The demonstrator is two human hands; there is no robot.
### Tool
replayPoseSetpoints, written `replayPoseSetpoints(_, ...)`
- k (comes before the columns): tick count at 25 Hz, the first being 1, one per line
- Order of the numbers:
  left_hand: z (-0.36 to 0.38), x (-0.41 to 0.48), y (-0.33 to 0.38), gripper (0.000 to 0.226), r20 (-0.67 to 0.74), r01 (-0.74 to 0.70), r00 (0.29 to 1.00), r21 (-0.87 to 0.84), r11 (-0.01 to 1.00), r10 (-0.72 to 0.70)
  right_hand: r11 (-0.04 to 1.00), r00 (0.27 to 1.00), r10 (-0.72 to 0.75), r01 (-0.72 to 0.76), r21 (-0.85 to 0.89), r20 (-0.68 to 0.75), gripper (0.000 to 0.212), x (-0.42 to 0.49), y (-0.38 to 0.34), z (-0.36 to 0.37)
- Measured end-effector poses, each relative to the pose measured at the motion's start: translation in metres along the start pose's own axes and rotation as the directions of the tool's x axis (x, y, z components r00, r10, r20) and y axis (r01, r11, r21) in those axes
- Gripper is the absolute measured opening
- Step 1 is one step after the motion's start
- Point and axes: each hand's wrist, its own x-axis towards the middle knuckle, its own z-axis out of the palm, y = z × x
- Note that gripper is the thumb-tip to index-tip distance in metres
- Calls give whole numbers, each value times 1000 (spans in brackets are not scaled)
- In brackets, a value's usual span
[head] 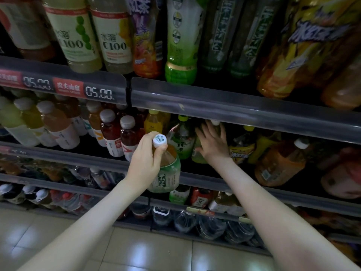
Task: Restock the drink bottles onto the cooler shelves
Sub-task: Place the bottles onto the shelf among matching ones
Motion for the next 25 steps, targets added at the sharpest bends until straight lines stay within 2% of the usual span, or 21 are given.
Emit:
replayPoseSetpoints(2, 10, 1, 10, 42, 13, -23, 1000, 3, 1000, 23, 998, 995, -65, 67, 19, -78, 77, -6, 1, 3)
replayPoseSetpoints(4, 22, 2, 23, 43, 33, -44, 999, -8, 999, 44, 989, 956, -116, 135, 56, -269, 72, -28, 17, 11)
replayPoseSetpoints(5, 28, 2, 29, 43, 39, -55, 998, -14, 998, 56, 987, 917, -72, 122, 104, -393, 65, -43, 29, 18)
replayPoseSetpoints(6, 35, 3, 36, 43, 43, -64, 997, -20, 998, 65, 980, 869, 32, 68, 185, -493, 56, -60, 45, 24)
replayPoseSetpoints(8, 52, 4, 49, 43, 56, -75, 995, -25, 997, 76, 915, 763, 331, -115, 388, -555, 39, -92, 79, 34)
replayPoseSetpoints(10, 75, 2, 64, 43, 70, -86, 994, -25, 996, 87, 744, 629, 628, -311, 592, -458, 46, -116, 118, 38)
replayPoseSetpoints(11, 87, 1, 72, 43, 73, -84, 994, -27, 996, 85, 629, 600, 726, -380, 679, -336, 56, -119, 137, 36)
replayPoseSetpoints(12, 99, -1, 82, 43, 73, -83, 994, -31, 996, 85, 528, 611, 770, -452, 719, -182, 64, -118, 157, 35)
replayPoseSetpoints(13, 111, -2, 92, 43, 70, -88, 993, -34, 996, 90, 487, 647, 761, -524, 698, -45, 68, -113, 176, 34)
replayPoseSetpoints(14, 124, -4, 104, 43, 69, -96, 993, -42, 994, 99, 501, 696, 718, -551, 667, 36, 63, -109, 194, 33)
replayPoseSetpoints(16, 145, -7, 123, 45, 69, -102, 992, -60, 993, 106, 549, 802, 596, -444, 707, 41, 39, -103, 215, 35)
replayPoseSetpoints(17, 155, -8, 131, 45, 59, -104, 992, -66, 992, 108, 534, 830, 556, -394, 749, 40, 28, -106, 222, 33)
replayPoseSetpoints(19, 173, -10, 145, 45, 35, -94, 995, -81, 992, 98, 454, 811, 583, -374, 809, 48, 22, -122, 234, 35)
replayPoseSetpoints(21, 189, -10, 156, 45, 21, -66, 997, -93, 994, 68, 393, 748, 664, -373, 840, 21, 25, -140, 249, 41)
replayPoseSetpoints(22, 197, -9, 161, 44, 20, -50, 998, -91, 995, 52, 411, 722, 691, -367, 835, -23, 29, -148, 259, 45)
replayPoseSetpoints(25, 217, -7, 173, 41, 43, -21, 999, -85, 996, 25, 486, 718, 689, -359, 796, -97, 36, -156, 289, 57)
